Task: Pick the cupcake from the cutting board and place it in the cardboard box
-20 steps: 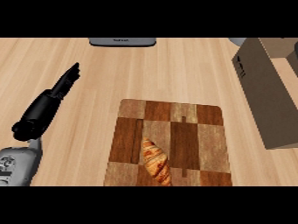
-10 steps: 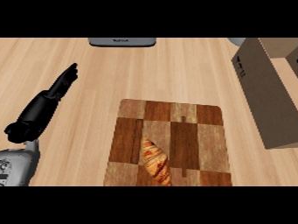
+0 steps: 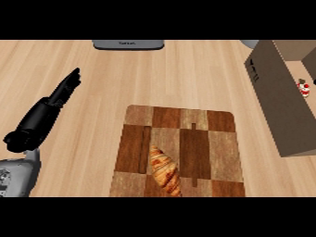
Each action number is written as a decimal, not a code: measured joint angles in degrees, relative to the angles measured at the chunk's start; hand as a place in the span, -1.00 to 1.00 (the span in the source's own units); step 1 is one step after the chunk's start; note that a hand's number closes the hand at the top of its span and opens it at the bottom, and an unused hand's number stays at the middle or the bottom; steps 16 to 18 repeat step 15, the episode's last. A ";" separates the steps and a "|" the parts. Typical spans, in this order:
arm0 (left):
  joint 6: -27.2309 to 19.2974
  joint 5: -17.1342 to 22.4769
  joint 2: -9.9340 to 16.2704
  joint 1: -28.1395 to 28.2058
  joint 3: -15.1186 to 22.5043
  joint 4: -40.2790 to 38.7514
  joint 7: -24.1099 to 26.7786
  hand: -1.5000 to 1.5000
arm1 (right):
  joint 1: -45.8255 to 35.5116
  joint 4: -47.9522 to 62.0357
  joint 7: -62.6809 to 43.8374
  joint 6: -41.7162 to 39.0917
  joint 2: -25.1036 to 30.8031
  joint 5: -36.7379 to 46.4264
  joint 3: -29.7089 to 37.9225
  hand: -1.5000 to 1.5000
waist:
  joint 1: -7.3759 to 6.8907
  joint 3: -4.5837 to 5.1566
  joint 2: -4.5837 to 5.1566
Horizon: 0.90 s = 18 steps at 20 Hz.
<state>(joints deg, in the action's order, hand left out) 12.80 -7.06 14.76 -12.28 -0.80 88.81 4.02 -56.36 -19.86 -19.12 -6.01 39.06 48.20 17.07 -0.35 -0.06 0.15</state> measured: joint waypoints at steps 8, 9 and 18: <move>-0.19 0.02 -0.01 0.05 -0.43 0.29 -0.73 0.00 | -0.36 -8.00 10.44 14.78 -1.41 -14.39 14.85 -1.00 | 1.17 -0.18 -0.38; 0.09 0.35 0.22 0.19 -0.70 0.48 -0.75 0.00 | -0.20 -8.62 11.21 16.26 -1.35 -16.56 17.21 -1.00 | 1.11 -0.18 -0.38; -0.57 -0.68 -0.83 0.72 0.25 1.09 -0.54 0.00 | 5.01 -10.94 17.42 21.42 -0.92 -26.38 27.41 -1.00 | 0.75 -0.06 -0.17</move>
